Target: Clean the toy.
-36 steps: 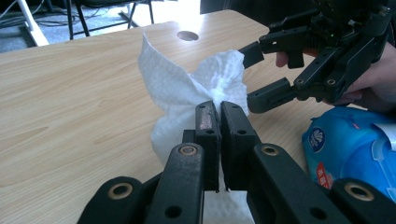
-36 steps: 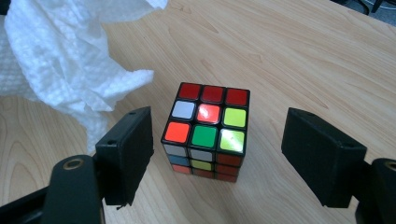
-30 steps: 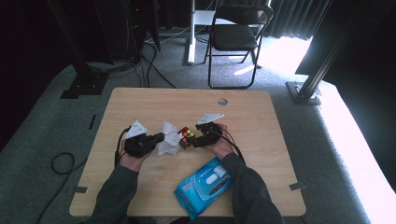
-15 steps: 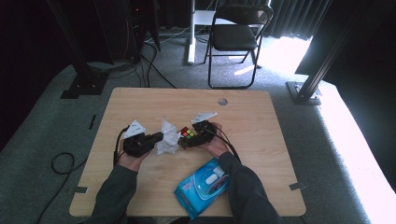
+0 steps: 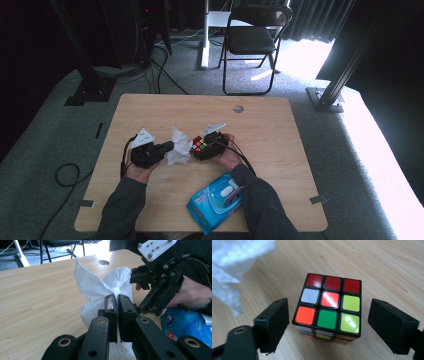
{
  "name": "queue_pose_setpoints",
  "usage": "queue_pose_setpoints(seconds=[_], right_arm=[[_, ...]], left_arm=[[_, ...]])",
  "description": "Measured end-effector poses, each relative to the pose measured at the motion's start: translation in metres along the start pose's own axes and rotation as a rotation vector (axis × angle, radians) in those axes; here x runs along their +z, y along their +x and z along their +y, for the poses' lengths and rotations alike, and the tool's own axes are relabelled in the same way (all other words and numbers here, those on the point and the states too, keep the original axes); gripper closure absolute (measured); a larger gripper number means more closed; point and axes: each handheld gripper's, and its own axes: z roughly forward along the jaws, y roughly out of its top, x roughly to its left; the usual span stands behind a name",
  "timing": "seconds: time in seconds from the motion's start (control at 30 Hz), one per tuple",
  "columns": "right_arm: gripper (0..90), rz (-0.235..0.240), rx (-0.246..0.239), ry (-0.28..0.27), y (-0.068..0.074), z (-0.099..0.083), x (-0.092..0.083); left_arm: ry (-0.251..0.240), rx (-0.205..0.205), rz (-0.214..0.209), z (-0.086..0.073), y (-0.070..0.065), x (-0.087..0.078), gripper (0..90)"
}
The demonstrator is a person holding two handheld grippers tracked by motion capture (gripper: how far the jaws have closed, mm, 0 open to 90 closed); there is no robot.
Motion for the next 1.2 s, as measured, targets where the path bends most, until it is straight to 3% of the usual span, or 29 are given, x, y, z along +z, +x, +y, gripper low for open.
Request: queue_pose_setpoints(seconds=[0.1,0.23,0.5,0.77,0.93,1.07,1.2], right_arm=[[22.4,-0.011,0.006,0.007,-0.001,-0.001,0.0],[30.6,0.016,0.026,0.007,-0.004,-0.003,0.0],[26.9,0.004,-0.018,0.048,-0.002,-0.002,0.009],[33.3,0.003,-0.017,0.074,-0.005,-0.004,0.013],[33.9,0.003,-0.021,0.075,-0.005,-0.005,0.013],[34.0,-0.011,-0.052,0.073,-0.002,-0.005,0.011],[34.1,-0.006,-0.058,0.048,-0.001,-0.005,0.008]], left_arm=[[0.001,0.0,0.001,0.0,0.001,0.0,86.6],[0.001,-0.002,0.002,0.0,0.002,-0.002,86.6],[-0.002,-0.011,0.009,0.0,0.005,-0.003,86.7],[0.002,-0.012,0.008,-0.001,0.005,-0.002,86.7],[0.003,-0.01,0.009,-0.001,0.005,-0.003,86.7],[0.005,-0.014,0.011,-0.002,0.006,-0.002,86.6],[0.005,-0.022,0.012,-0.002,0.007,-0.002,86.7]])
